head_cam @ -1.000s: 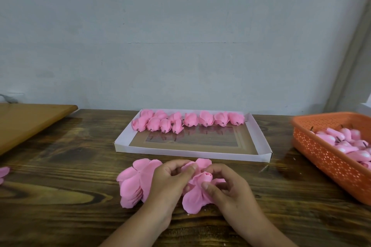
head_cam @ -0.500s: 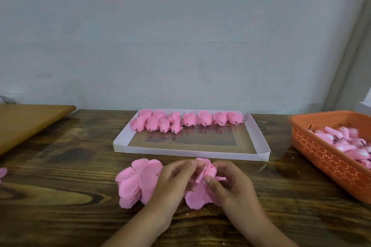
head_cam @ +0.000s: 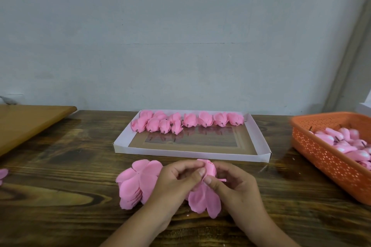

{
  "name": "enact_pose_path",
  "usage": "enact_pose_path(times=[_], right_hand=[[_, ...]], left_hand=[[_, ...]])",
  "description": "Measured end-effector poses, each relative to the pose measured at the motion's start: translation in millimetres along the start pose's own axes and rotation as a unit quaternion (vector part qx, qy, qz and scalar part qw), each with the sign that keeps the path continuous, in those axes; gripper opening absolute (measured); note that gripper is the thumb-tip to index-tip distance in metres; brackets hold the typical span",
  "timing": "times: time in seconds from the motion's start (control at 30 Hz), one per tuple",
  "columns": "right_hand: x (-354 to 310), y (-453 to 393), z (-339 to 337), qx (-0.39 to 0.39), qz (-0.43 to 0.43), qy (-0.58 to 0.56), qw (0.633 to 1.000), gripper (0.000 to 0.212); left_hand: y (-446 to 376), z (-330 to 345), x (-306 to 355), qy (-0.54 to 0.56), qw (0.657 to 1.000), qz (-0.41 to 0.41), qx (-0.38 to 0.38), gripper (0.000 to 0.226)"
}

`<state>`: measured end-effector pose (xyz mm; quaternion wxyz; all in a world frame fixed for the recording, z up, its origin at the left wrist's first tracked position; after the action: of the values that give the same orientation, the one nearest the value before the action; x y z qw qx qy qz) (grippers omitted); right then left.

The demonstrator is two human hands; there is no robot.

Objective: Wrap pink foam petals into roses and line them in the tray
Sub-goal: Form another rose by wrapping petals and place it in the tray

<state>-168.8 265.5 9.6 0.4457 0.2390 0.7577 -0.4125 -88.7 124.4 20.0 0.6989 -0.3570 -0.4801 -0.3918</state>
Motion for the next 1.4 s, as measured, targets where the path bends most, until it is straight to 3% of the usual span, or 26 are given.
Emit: enact_pose_path(times=[0.4, 0.57, 0.63, 1.07, 1.2, 1.3, 1.4], right_hand=[[1, -1, 0, -0.015, 0.024, -0.006, 1.000, 0.039], [0, -2, -2, -0.018, 0.041, -0.036, 0.998, 0.020], [-1, -2, -2, -0.026, 0.047, -0.054, 0.997, 0.025], [-7, -2, -4, -0.026, 0.040, -0.016, 0.999, 0.019], [-10, 4, -4, -0.055, -0.051, 0.101, 0.992, 0.042], [-15, 4, -4, -0.074, -0.213, 0.292, 0.929, 0.061], [-13, 4, 1, -0.099, -0.254, 0.394, 0.878, 0.066]], left_hand=[[2, 1, 4, -0.022, 0.999, 0.020, -0.025, 0.032], [2, 3, 5, -0.064, 0.997, 0.022, -0.028, 0.034], [2, 3, 5, -0.075, 0.996, 0.019, -0.032, 0.034], [-3, -4, 1, 0.007, 0.997, -0.077, -0.022, 0.016], [-7, -7, -5, 0.077, 0.991, -0.076, 0.076, 0.014], [-8, -10, -2, 0.135, 0.983, -0.071, 0.106, 0.021], [-8, -10, 1, 0.162, 0.977, -0.065, 0.118, 0.022]])
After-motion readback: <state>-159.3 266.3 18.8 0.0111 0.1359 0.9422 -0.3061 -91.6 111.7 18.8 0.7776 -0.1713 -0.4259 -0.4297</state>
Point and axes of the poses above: each hand's wrist, its own y-axis away from the middle knuckle, its own z-axis out of the palm, x = y × z, the point moved 2 cm from there along -y, towards the middle knuckle, and after that the axes turned 14 degrees about y, right-handed, at the moved point
